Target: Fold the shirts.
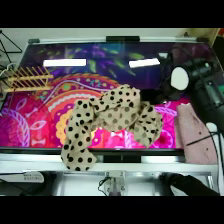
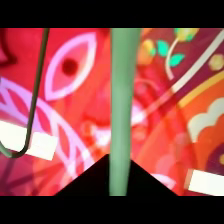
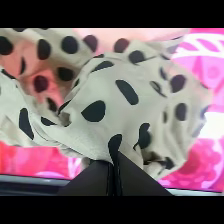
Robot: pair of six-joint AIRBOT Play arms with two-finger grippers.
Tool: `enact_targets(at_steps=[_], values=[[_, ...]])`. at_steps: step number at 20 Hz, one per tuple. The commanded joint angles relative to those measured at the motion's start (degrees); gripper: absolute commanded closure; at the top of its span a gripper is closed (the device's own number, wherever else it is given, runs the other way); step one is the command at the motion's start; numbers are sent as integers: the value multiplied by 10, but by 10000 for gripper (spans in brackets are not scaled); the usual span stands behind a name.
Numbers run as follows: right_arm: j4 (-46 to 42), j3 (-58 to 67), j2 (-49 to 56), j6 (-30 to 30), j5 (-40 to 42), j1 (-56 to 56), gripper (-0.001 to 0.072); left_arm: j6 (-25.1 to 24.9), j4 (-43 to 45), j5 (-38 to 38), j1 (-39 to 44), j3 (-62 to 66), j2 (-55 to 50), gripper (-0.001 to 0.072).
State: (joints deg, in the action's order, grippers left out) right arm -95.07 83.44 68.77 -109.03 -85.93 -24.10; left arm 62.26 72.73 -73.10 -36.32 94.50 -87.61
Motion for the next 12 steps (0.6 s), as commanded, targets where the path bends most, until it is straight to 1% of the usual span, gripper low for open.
enact_targets(at_steps=[1,2,4,5,7,10,12], values=[[-83,1,-19,18,-13,0,658,30,-72,-24,51,4,104,666],[-91,1,-19,23,-12,0,658,46,-72,-45,87,4,132,666],[-92,0,-17,36,-1,0,658,51,-70,-96,180,3,182,667],[-92,0,-16,38,7,0,658,66,-58,-112,236,-3,208,668],[-99,1,-16,47,18,2,658,94,-7,-141,370,-31,264,667],[-98,1,-16,69,19,27,658,176,33,-209,589,-118,336,668],[-84,1,-16,80,15,50,658,239,80,-228,726,-191,375,668]])
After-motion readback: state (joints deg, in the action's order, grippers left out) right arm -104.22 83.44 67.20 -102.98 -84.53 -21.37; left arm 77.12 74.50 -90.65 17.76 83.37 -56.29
